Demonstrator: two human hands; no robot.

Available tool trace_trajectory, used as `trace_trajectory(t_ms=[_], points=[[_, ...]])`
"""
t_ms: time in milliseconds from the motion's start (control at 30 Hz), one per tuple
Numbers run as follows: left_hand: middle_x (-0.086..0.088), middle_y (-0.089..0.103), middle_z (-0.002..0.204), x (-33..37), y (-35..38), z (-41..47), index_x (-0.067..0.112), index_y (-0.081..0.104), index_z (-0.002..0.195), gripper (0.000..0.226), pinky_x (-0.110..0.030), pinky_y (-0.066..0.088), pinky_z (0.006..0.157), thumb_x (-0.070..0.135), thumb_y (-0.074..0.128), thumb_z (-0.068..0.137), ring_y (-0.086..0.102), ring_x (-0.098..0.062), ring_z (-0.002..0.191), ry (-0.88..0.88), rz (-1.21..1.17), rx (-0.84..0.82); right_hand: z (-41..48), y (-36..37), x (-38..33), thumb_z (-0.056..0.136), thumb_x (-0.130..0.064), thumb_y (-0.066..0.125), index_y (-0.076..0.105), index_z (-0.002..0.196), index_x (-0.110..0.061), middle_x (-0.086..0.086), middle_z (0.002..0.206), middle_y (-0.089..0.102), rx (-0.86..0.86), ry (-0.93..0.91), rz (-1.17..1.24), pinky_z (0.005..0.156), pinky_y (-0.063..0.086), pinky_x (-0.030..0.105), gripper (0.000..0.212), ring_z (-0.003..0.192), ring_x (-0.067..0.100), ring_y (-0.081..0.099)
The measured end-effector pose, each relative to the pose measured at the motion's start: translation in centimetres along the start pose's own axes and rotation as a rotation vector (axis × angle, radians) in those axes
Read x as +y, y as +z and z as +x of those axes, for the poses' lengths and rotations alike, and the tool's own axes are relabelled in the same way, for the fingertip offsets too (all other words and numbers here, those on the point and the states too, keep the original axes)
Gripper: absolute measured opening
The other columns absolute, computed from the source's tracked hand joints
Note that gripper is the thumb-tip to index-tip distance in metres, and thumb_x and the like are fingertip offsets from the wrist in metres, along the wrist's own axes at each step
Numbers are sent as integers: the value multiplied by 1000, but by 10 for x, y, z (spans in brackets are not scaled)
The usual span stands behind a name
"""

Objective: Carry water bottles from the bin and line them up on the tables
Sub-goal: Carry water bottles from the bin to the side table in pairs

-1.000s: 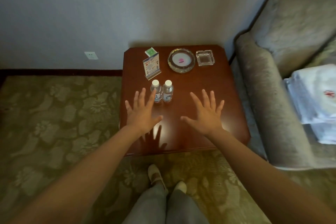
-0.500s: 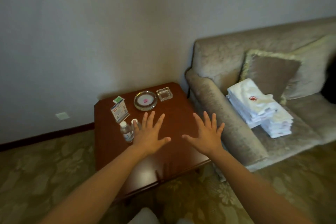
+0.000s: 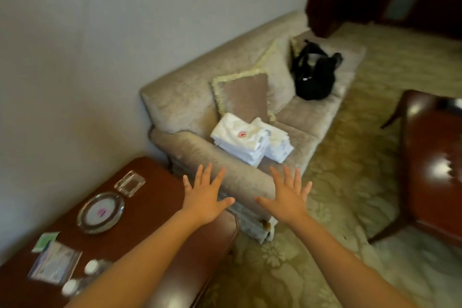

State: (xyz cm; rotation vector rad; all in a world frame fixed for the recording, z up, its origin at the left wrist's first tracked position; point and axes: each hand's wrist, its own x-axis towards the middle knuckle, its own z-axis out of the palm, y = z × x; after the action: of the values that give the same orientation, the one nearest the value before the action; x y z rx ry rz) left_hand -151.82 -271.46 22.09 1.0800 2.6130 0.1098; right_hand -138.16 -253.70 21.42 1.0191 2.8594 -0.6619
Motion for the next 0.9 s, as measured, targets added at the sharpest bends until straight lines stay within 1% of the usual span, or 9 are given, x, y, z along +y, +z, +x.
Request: trace_trajectory(t_ms=[133, 267, 400, 467, 633, 767, 900], points=[[-3, -23, 162, 31, -7, 46, 37, -12, 154, 86, -65, -9, 114, 72, 34, 91, -23, -26, 148, 176, 64, -35, -6, -18, 31, 84, -72, 53, 6, 158, -36, 4, 166, -13, 88, 154, -26, 115, -16, 62, 95, 149, 34, -26], [1, -25, 161, 70, -3, 83, 38, -12, 154, 85, -65, -2, 115, 70, 36, 91, -23, -25, 148, 367, 96, -41, -22, -31, 68, 85, -73, 50, 5, 158, -35, 4, 167, -11, 176, 312, -43, 115, -16, 63, 94, 149, 33, -26], [-1, -19, 163, 124, 0, 103, 37, -7, 155, 84, -63, -5, 116, 68, 39, 92, -20, -25, 150, 519, 111, -67, -46, -44, 106, 85, -72, 51, 3, 158, -35, 3, 167, -12, 219, 480, -35, 116, -15, 62, 95, 149, 33, -25], [0, -19, 163, 155, 2, 111, 38, -7, 155, 84, -63, -6, 117, 68, 40, 91, -20, -25, 149, 572, 92, -97, -55, -50, 125, 85, -72, 51, 3, 158, -34, 3, 167, -12, 242, 553, -23, 116, -15, 62, 95, 149, 33, -25], [-1, -19, 163, 228, 14, 134, 40, -8, 154, 84, -60, -10, 117, 70, 39, 91, -22, -25, 149, 696, 136, -137, -68, -64, 183, 86, -70, 52, 2, 159, -31, 4, 167, -12, 276, 707, 21, 116, -15, 63, 97, 149, 33, -26], [-1, -21, 163, 300, 27, 157, 39, -7, 155, 84, -60, -10, 116, 70, 39, 91, -23, -24, 149, 779, 171, -158, -66, -84, 245, 86, -70, 52, 2, 159, -31, 4, 167, -11, 300, 771, 44, 115, -16, 63, 96, 149, 34, -26], [-1, -19, 163, 394, 41, 177, 39, -5, 155, 84, -62, -8, 117, 69, 41, 91, -22, -25, 149, 823, 187, -185, -64, -113, 319, 86, -69, 51, 3, 159, -31, 4, 167, -11, 322, 813, 57, 115, -16, 63, 95, 149, 34, -25]])
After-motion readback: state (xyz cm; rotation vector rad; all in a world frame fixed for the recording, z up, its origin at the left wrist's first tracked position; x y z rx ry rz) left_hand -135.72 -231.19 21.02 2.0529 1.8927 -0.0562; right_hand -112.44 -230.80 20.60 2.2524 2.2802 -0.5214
